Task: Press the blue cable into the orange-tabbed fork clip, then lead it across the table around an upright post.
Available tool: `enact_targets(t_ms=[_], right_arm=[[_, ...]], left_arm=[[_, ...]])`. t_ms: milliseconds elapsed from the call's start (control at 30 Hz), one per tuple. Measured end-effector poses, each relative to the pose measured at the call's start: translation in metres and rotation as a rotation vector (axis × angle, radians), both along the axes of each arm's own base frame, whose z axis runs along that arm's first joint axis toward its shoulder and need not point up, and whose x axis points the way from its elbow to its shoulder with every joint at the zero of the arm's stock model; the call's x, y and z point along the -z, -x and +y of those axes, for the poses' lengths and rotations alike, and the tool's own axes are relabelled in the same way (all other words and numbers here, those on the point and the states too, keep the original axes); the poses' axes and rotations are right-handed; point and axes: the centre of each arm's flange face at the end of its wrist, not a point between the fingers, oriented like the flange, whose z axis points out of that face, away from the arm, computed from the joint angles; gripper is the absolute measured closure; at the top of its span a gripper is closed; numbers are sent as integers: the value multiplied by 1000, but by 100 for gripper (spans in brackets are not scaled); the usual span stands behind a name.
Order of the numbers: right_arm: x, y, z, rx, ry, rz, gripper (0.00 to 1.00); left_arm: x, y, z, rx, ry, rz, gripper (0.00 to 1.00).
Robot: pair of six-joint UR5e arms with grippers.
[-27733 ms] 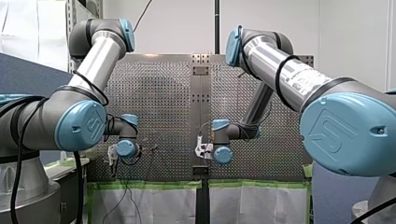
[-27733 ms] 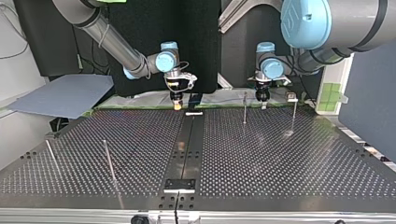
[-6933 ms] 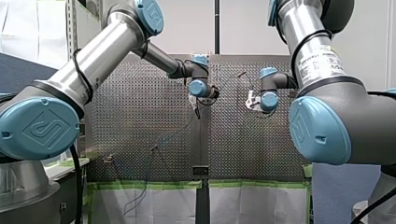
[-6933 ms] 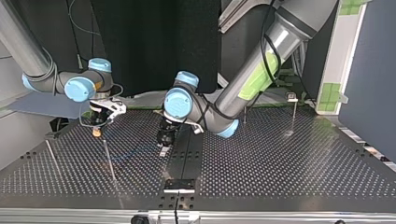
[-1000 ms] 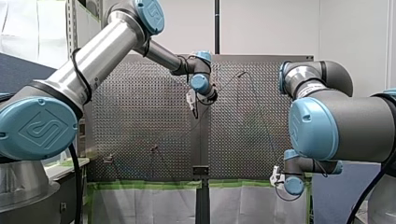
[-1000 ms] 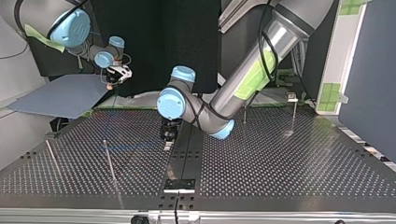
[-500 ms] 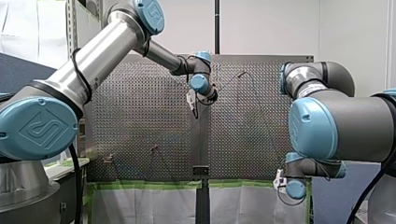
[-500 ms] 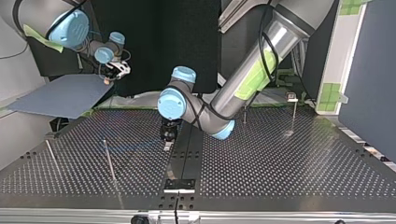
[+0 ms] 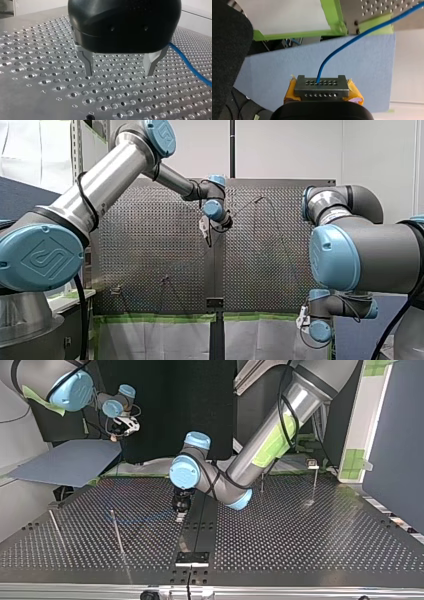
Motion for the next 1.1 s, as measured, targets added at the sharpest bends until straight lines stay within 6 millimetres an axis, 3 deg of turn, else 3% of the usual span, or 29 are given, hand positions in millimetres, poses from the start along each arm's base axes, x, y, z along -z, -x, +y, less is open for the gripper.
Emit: enact_targets(t_ms=[200, 567, 1100], right_arm=[[-2, -13, 11, -78, 18, 30, 100], [-8, -31, 5, -195, 103, 60, 100], [-18, -35, -11, -238, 222, 24, 100]], left_arm=[[0, 0, 0, -1, 0, 0, 2], [-5, 2, 0, 1, 1, -3, 2], [-42, 42, -26, 94, 0, -23, 2]])
